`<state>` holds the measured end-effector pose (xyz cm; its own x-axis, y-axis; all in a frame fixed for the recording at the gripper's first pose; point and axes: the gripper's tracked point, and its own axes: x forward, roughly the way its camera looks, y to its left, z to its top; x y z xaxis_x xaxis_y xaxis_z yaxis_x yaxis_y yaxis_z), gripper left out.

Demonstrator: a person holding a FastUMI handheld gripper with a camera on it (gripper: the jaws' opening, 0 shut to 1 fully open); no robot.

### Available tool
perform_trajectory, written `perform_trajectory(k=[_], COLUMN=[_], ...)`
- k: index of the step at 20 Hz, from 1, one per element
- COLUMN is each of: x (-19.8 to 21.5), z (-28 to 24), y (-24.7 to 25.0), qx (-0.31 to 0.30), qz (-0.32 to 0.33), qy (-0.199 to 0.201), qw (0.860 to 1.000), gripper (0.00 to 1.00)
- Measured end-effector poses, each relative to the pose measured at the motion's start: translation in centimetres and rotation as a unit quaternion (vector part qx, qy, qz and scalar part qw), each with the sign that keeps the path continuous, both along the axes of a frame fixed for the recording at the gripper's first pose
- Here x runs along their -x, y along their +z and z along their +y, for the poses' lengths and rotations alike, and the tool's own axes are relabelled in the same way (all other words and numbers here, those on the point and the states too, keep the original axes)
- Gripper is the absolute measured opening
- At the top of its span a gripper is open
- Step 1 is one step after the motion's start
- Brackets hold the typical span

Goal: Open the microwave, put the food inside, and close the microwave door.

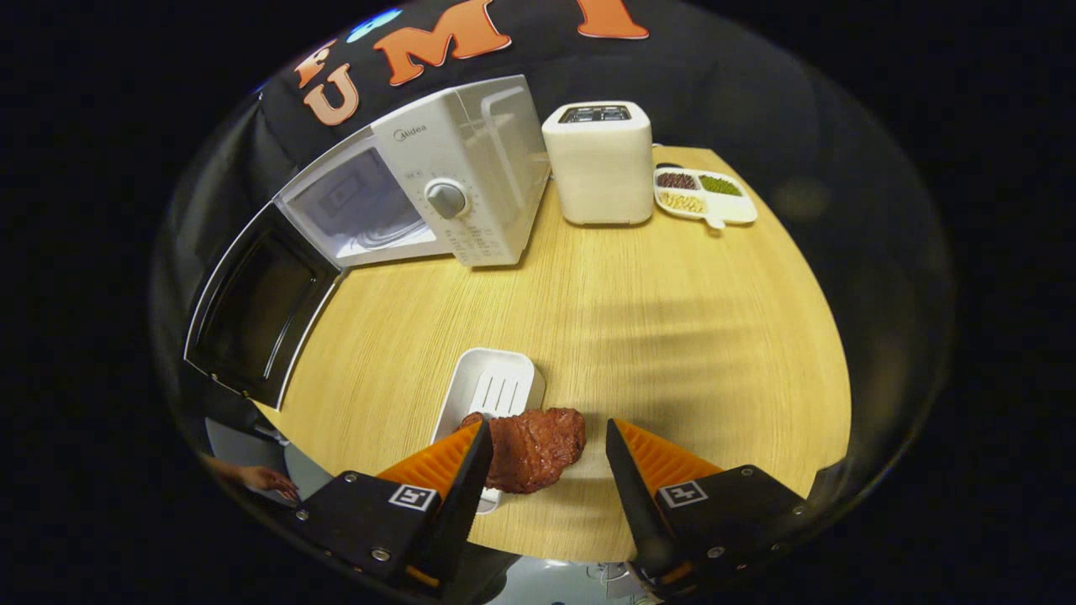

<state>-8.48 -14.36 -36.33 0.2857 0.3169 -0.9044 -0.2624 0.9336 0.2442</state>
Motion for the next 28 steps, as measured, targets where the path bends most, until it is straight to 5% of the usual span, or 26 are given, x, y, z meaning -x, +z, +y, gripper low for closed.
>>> perform_trajectory(k=[3,6,11,16,22,28], x=[0.7,1.2,2.5,0.9,0.5,-1.1], z=[1.0,1.8,2.2,2.7,4.1,9.7], y=[-1.0,-1.2,-0.1,2.3,6.8,10.7], qx=[-0.068,-0.117,-0.172,-0.201,-0.216,-0.248], qz=[0.09,0.157,0.231,0.191,0.119,0.03], qy=[-0.012,-0.024,-0.05,-0.114,-0.159,-0.216], qw=[0.994,0.98,0.956,0.954,0.956,0.944], gripper=[0.77,0.53,0.29,0.11,0.11,0.11])
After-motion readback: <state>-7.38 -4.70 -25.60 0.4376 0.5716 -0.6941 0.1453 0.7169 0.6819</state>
